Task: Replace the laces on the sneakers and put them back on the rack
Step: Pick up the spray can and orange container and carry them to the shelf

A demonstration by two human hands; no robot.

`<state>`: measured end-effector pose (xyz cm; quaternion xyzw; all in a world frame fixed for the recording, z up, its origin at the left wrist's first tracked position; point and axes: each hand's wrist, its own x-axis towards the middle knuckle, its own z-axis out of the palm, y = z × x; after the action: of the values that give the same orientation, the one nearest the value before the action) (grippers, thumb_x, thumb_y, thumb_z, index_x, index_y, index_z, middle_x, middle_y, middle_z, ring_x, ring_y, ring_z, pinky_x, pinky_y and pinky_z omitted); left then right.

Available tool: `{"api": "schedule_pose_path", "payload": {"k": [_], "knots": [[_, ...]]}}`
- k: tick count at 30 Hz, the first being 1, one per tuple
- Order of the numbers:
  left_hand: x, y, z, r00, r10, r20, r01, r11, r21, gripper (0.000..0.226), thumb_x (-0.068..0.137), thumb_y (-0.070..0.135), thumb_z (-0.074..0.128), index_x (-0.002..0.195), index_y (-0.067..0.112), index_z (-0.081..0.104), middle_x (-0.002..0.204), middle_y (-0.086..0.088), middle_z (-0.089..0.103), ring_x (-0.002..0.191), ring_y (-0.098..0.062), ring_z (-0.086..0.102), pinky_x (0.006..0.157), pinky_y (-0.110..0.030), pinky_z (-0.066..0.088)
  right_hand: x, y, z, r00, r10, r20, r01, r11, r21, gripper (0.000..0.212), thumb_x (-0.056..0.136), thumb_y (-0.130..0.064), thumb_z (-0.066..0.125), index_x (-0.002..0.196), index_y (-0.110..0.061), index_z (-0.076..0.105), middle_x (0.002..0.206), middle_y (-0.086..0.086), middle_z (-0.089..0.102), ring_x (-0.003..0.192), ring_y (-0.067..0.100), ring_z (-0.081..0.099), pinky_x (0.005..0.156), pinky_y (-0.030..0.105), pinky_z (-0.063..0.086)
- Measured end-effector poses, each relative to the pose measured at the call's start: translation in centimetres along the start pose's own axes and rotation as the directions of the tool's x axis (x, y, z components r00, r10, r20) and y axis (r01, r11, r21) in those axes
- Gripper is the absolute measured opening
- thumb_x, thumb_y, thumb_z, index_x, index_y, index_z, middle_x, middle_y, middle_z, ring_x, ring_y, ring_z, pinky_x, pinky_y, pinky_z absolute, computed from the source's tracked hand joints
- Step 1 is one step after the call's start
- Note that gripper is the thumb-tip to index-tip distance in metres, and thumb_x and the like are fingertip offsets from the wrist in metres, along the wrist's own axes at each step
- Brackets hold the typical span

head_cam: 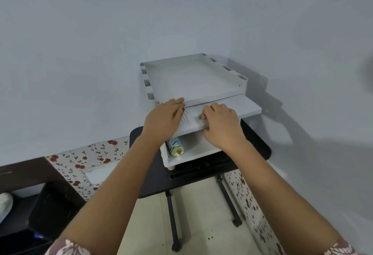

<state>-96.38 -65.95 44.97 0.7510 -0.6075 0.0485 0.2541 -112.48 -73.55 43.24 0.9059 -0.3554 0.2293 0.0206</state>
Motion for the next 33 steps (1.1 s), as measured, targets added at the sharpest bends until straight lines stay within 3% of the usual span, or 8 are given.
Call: {"api": "schedule_pose_path", "payload": {"k": [10,15,18,21,23,26,30,33], "knots": [[0.3,-0.8,-0.5,0.991,0.038,0.127,-0.029,0.997,-0.075,0.043,0.103,0.033,0.037,0.143,0.020,0.043,0.153,0.011,0.033,0.142,-0.005,0.025,0.113,-0.021,0.013,-8.7,-0.2,-4.2,0.961,0.045,0.272,-0.051,0.999,0.013,0.030,0.073,-0.012,0.061,0.088,-0.029,0.041,0.088,-0.010,0.044,0.086,0.014,0.039,0.059,0.024,0.023],[-0.2,-1.3,0.5,0.989,0.103,0.109,-0.106,0.994,0.026,0.051,0.101,0.034,0.040,0.149,0.017,0.030,0.158,0.005,0.021,0.146,-0.014,0.017,0.115,-0.025,0.004,-10.4,0.4,-0.2,0.970,0.097,0.223,-0.098,0.995,-0.005,0.026,0.073,-0.010,0.059,0.094,-0.023,0.051,0.096,-0.006,0.051,0.089,0.014,0.041,0.067,0.025,0.028],[-2.7,-1.9,2.8,0.975,0.212,-0.059,-0.199,0.963,0.181,0.060,0.097,0.031,0.048,0.151,0.020,0.023,0.160,0.001,0.014,0.148,-0.018,0.009,0.118,-0.034,0.000,-11.0,0.8,5.2,0.964,0.077,0.256,-0.085,0.996,0.018,0.032,0.077,-0.012,0.060,0.108,-0.020,0.058,0.110,-0.002,0.058,0.101,0.019,0.051,0.077,0.027,0.040],[-6.4,-2.2,5.5,0.959,0.060,-0.278,-0.082,0.994,-0.068,0.072,0.089,0.020,0.059,0.151,0.018,0.023,0.159,0.000,0.019,0.147,-0.017,0.012,0.120,-0.038,0.011,-10.4,1.1,10.2,0.972,0.059,0.227,-0.104,0.976,0.190,0.040,0.075,-0.013,0.061,0.115,-0.017,0.062,0.114,0.002,0.062,0.101,0.025,0.058,0.080,0.033,0.048],[-8.2,-3.0,7.8,0.954,-0.128,-0.270,0.064,0.970,-0.235,0.082,0.084,0.014,0.067,0.151,0.014,0.020,0.158,-0.003,0.020,0.146,-0.018,0.016,0.120,-0.037,0.015,-9.8,1.4,12.4,0.979,0.027,0.200,-0.090,0.945,0.314,0.040,0.076,-0.014,0.061,0.116,-0.016,0.063,0.113,0.000,0.063,0.102,0.020,0.059,0.087,0.035,0.050],[-9.5,-4.5,10.3,0.924,-0.356,-0.140,0.279,0.877,-0.391,0.097,0.077,0.011,0.075,0.152,0.014,0.012,0.158,-0.006,0.016,0.145,-0.019,0.016,0.118,-0.029,0.010,-9.1,2.2,13.7,0.961,0.235,0.146,-0.275,0.758,0.592,0.034,0.085,-0.004,0.061,0.117,-0.013,0.061,0.113,-0.004,0.061,0.105,0.009,0.055,0.098,0.027,0.044],[-8.0,-6.5,12.0,0.872,-0.490,0.016,0.448,0.784,-0.429,0.106,0.071,0.016,0.079,0.152,0.018,0.011,0.156,-0.003,0.020,0.141,-0.021,0.025,0.116,-0.039,0.026,-5.4,4.6,13.1,0.732,0.608,0.306,-0.554,0.272,0.787,0.027,0.090,0.003,0.050,0.111,-0.014,0.051,0.106,0.003,0.057,0.100,0.018,0.055,0.095,0.032,0.044],[-6.9,-8.0,12.9,0.833,-0.542,0.106,0.536,0.745,-0.397,0.097,0.065,0.016,0.072,0.144,0.038,0.021,0.141,0.000,0.044,0.111,-0.019,0.057,0.083,-0.041,0.057,-2.6,6.0,14.2,0.653,0.648,0.393,-0.660,0.231,0.714,0.013,0.088,0.003,0.039,0.093,0.002,0.051,0.098,0.016,0.057,0.091,0.032,0.058,0.082,0.042,0.051]]}}
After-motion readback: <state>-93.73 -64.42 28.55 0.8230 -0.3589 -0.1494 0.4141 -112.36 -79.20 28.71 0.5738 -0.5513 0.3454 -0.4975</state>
